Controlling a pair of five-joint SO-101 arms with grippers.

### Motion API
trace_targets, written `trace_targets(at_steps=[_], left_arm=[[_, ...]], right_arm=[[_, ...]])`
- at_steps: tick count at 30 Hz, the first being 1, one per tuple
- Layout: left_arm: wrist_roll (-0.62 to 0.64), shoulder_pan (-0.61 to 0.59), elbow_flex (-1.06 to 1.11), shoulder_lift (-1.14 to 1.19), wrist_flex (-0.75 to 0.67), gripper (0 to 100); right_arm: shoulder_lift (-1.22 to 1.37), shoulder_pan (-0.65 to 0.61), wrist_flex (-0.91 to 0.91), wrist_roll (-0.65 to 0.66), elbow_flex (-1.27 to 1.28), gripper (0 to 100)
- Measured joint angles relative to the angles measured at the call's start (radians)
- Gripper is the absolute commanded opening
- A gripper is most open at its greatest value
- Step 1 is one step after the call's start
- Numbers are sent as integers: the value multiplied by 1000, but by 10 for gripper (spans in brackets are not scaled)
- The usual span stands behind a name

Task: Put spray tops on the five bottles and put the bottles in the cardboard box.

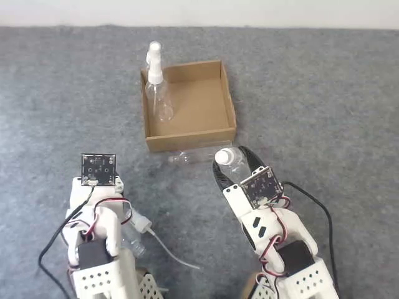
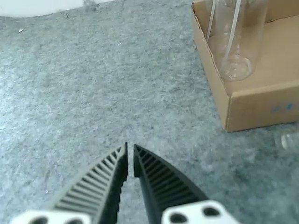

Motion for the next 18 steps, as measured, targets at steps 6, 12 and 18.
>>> trace_targets(at_steps=[6, 12, 18], left_arm=[[0, 0, 0, 0, 0, 13], [0, 0, 0, 0, 0, 13], [0, 0, 0, 0, 0, 13]], right_arm=[[0, 8, 0, 0, -28, 6], [0, 5, 41, 0, -157, 6], [-2, 6, 77, 0, -301, 6]])
